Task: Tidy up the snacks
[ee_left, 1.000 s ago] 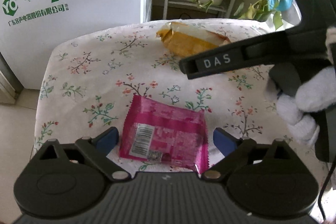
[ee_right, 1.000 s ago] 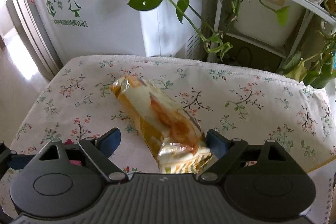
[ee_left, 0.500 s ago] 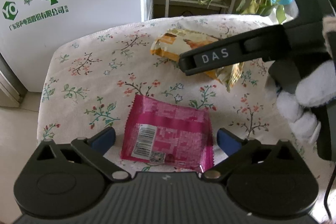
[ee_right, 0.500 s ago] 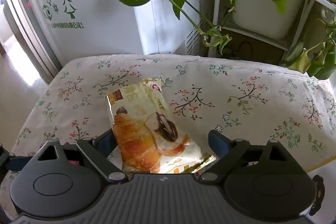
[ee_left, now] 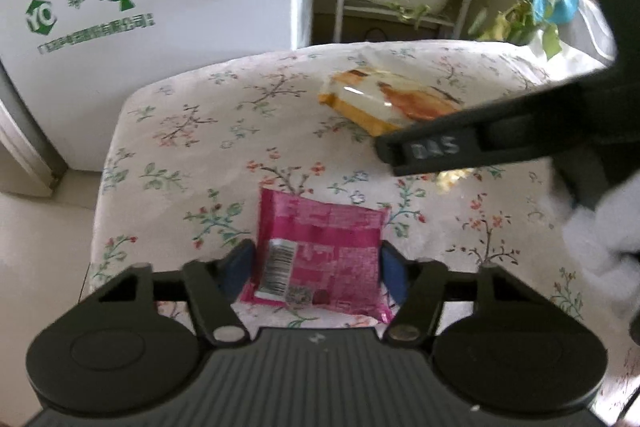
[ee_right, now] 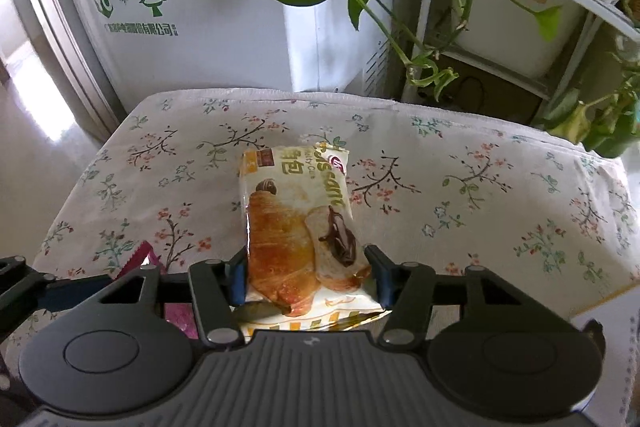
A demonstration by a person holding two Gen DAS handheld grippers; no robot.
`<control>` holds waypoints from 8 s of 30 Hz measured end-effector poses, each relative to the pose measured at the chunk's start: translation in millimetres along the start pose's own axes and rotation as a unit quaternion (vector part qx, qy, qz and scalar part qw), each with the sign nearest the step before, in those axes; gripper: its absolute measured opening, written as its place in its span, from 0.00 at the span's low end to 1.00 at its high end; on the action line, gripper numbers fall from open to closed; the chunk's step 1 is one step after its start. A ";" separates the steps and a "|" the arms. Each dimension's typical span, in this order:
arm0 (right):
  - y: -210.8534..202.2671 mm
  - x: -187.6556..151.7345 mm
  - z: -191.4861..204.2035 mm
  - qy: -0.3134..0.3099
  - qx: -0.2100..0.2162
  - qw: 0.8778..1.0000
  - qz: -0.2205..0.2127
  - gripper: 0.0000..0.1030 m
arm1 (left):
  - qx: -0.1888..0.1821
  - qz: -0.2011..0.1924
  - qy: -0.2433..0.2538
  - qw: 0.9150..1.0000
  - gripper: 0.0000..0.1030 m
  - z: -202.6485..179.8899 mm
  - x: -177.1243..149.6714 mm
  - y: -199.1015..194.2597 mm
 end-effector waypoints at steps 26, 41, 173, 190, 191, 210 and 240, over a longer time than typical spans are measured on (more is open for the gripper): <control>-158.4 -93.3 -9.7 0.072 -0.061 0.995 -0.042 0.61 | -0.038 -0.066 -0.110 0.991 0.56 3.4 -56.8 -91.7; -213.2 -110.3 -63.7 0.139 -0.069 0.982 -0.111 0.61 | -0.062 -0.109 -0.124 0.984 0.56 -36.8 -69.8 -152.8; -276.5 -170.9 -178.9 0.313 -0.075 0.935 -0.151 0.93 | -0.189 0.012 -0.039 0.981 0.93 -299.2 -67.0 -303.4; -248.2 -172.7 -191.0 0.299 -0.145 0.941 -0.070 0.94 | -0.197 -0.025 0.006 0.980 0.98 -291.7 -46.7 -256.5; -246.2 -173.0 -192.3 0.302 -0.147 0.940 -0.066 0.94 | -0.199 -0.025 0.007 0.980 0.98 -291.3 -46.9 -255.4; -236.1 -170.8 -212.2 0.323 -0.177 0.928 -0.050 0.94 | -0.103 -0.027 -0.022 0.994 0.98 -264.6 -25.9 -178.1; -233.6 -170.7 -211.1 0.295 -0.188 0.936 -0.029 0.98 | -0.016 0.018 -0.021 0.999 0.98 -271.2 -13.3 -123.2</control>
Point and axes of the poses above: each gripper's, at about its wrist camera, not at the fingertips, and y roughly the way its jaws point, z to its left, x to its top, the point moved 3 cm from there along y, roughly the way its jaws point, and after that the axes turned 2 degrees about -y, right-handed, at the moved point
